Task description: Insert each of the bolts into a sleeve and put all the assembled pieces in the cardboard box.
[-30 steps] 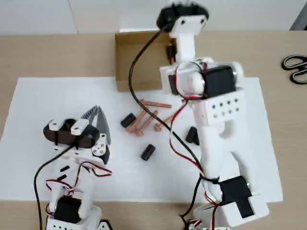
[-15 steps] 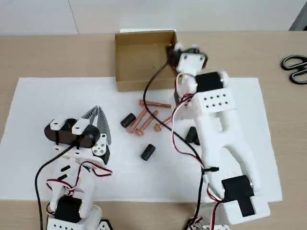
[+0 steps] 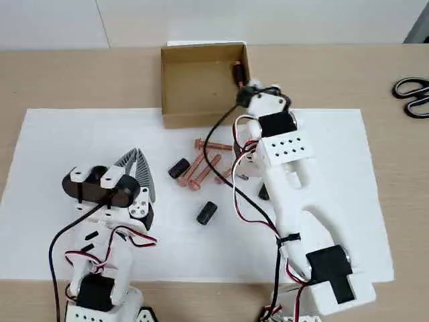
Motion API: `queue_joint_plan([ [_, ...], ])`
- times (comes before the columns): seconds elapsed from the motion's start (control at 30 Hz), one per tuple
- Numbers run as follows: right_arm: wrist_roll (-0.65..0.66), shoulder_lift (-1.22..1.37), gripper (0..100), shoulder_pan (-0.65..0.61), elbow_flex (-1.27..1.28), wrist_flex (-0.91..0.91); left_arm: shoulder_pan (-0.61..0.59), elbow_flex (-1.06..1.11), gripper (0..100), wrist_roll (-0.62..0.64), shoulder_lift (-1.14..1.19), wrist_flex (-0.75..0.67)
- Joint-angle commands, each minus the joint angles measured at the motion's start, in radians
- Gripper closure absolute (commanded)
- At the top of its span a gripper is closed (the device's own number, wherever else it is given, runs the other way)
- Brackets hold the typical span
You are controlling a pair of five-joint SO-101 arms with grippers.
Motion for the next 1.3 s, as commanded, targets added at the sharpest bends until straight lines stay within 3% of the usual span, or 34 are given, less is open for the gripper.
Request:
queue_joint_plan([
  [0.0, -0.095, -0.005, 83.1, 0.002, -0.003, -0.010, -0.002, -0.007, 99, 0.008, -0.012, -0.021],
  [0.53, -0.103, 0.084, 83.3, 0.260, 0.032, -0.015, 0.000, 0.045, 99, 0.011, -0.012, -0.026],
  [0.83, -0.103, 0.271, 83.3, 0.259, 0.025, -0.016, 0.000, 0.045, 99, 0.011, -0.012, -0.026],
  [1.27, -0.103, 0.286, 83.4, 0.259, 0.028, -0.090, 0.000, 0.045, 99, 0.011, -0.012, -0.026],
])
